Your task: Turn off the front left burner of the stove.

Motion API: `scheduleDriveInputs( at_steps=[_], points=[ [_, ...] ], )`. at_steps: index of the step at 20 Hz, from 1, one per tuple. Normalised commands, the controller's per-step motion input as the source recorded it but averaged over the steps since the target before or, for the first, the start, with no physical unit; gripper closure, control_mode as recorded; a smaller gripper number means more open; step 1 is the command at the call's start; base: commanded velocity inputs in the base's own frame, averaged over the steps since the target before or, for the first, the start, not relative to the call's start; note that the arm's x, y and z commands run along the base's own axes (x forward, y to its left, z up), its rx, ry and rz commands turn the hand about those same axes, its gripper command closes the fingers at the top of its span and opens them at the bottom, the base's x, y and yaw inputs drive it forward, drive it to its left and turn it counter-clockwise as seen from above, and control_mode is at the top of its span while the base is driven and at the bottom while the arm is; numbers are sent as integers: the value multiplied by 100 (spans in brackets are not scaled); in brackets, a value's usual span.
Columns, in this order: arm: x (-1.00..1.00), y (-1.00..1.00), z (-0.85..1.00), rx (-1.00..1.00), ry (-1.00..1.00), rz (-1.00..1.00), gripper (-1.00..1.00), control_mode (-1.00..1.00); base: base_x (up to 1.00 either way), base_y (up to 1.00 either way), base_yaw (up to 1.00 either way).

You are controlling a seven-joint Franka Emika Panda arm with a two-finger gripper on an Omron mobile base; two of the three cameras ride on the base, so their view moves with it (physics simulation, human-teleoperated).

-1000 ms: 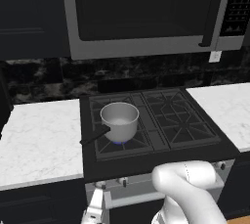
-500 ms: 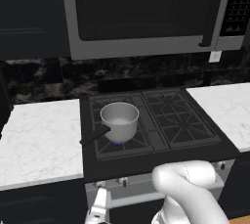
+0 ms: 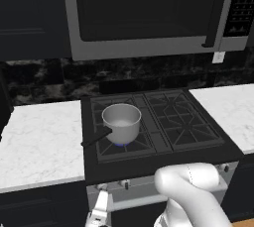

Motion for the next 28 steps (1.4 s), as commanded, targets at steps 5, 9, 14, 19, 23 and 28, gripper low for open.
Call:
scheduleDriveInputs(
  at_steps=[5, 9, 14, 19, 23, 28],
  points=[
    [0, 0, 0, 0, 0, 0, 100, -100, 0, 0, 0],
    [12, 0, 18, 8, 3, -2, 100, -100, 0, 0, 0],
    [19, 0, 28, 21, 5, -5, 100, -100, 0, 0, 0],
    [32, 0, 33, 35, 8, -9, 100, -100, 0, 0, 0],
    [29, 0, 35, 42, 6, -12, 100, -100, 0, 0, 0],
    [30, 0, 31, 46, 3, -13, 100, -100, 0, 0, 0]
  ],
)
